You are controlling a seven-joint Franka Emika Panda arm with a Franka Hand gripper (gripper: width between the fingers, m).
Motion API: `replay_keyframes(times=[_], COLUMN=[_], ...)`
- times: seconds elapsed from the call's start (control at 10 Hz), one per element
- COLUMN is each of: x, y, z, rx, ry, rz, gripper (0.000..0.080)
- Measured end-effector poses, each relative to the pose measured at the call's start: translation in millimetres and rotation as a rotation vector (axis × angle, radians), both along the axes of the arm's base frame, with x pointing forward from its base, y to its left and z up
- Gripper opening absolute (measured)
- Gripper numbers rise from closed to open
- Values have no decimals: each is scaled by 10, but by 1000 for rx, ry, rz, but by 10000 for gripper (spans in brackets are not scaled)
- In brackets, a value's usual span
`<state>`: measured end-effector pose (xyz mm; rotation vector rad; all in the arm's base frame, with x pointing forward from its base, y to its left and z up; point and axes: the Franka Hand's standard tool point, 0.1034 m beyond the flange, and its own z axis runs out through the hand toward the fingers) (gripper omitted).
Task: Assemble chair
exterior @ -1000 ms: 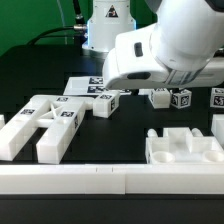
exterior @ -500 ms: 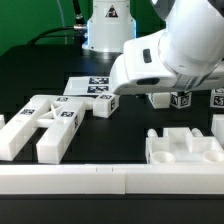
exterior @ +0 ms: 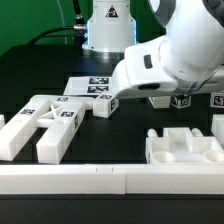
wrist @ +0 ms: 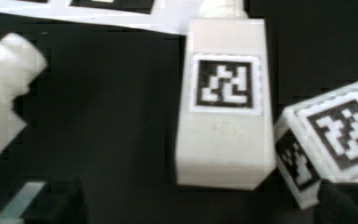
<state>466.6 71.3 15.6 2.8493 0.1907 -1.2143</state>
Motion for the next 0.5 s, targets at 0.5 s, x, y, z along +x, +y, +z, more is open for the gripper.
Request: replay_keyframes(times=[0.5], x=[-192], y=[62], z=[-85], rx=[5], ry=[31], rz=[15], gripper=[649])
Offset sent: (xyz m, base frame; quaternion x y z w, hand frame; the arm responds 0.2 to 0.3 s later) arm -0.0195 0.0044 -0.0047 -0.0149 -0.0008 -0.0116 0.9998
